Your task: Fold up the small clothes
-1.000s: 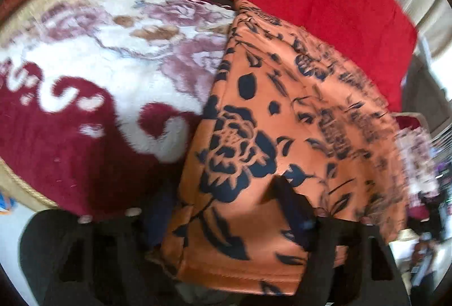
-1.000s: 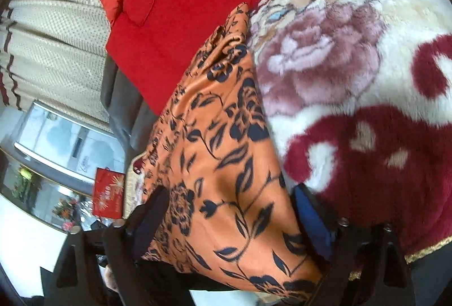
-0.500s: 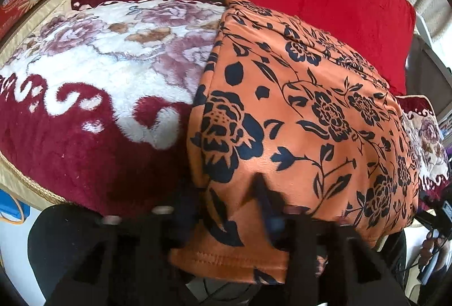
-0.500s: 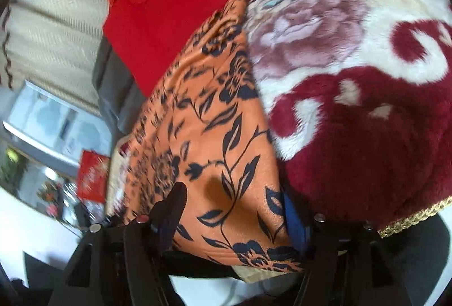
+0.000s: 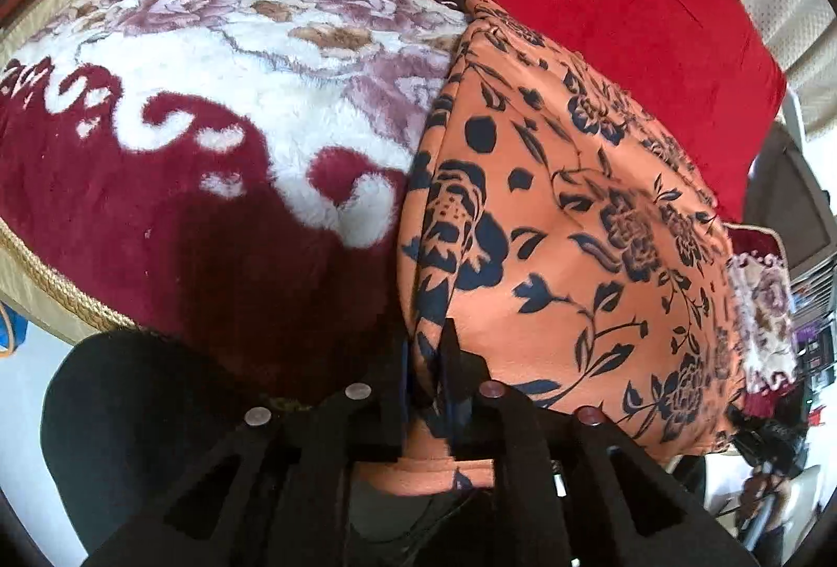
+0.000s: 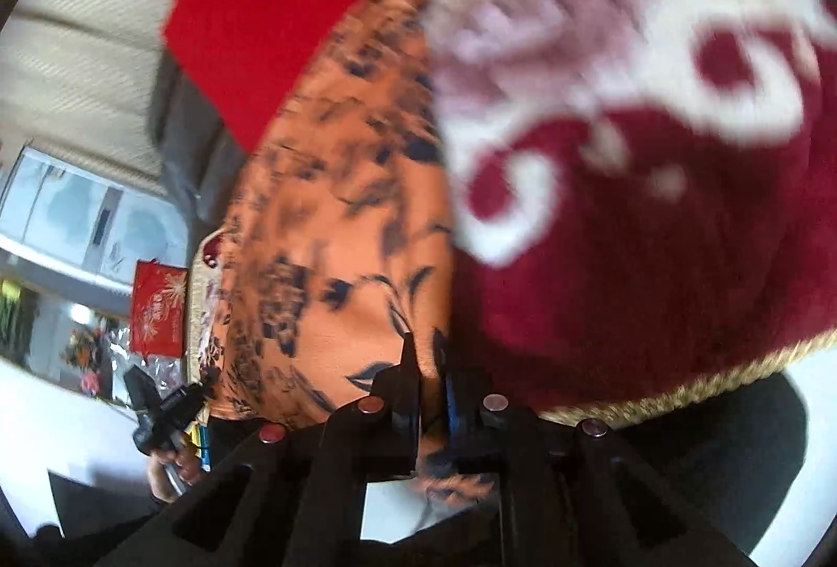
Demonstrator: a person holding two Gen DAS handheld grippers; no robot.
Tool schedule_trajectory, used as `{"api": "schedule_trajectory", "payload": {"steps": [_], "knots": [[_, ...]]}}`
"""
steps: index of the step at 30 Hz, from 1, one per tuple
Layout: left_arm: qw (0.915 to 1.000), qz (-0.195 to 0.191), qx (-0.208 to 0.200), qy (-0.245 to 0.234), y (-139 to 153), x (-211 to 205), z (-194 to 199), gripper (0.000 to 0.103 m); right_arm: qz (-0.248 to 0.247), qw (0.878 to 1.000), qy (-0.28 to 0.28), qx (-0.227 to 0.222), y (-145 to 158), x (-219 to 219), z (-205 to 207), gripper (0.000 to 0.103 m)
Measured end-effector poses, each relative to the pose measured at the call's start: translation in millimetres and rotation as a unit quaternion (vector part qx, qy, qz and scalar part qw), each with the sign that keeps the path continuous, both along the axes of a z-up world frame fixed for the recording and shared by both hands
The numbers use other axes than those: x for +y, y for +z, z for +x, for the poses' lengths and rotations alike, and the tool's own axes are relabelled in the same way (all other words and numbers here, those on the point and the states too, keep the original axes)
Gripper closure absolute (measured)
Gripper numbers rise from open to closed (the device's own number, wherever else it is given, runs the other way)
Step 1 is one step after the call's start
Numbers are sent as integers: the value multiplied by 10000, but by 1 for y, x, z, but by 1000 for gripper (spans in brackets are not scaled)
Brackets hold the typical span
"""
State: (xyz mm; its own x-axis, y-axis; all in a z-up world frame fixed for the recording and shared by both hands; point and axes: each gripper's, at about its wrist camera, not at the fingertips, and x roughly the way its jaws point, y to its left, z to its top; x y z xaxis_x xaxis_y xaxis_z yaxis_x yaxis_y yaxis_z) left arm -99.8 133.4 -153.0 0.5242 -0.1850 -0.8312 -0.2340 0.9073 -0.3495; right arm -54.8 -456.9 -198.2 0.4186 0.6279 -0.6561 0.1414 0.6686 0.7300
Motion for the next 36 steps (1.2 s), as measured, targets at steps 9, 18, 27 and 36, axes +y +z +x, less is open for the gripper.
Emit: {"api": "schedule_trajectory", "payload": {"steps": [9,18,27,36], "knots": [[9994,160,-8,-312,2,-19,6,95,-213,9994,260,-73,8,16,10,99],[9996,-169,16,-204,4,2,-1,95,-526,9981,241,226,9,0,10,97],[9997,-94,112,-218,-3,-4,8,90,167,9998,-22,65,-4,-14,4,90],[9994,95,-22,-323,9,-7,-1,95,-225,9995,203,95,4,-3,8,94]]}}
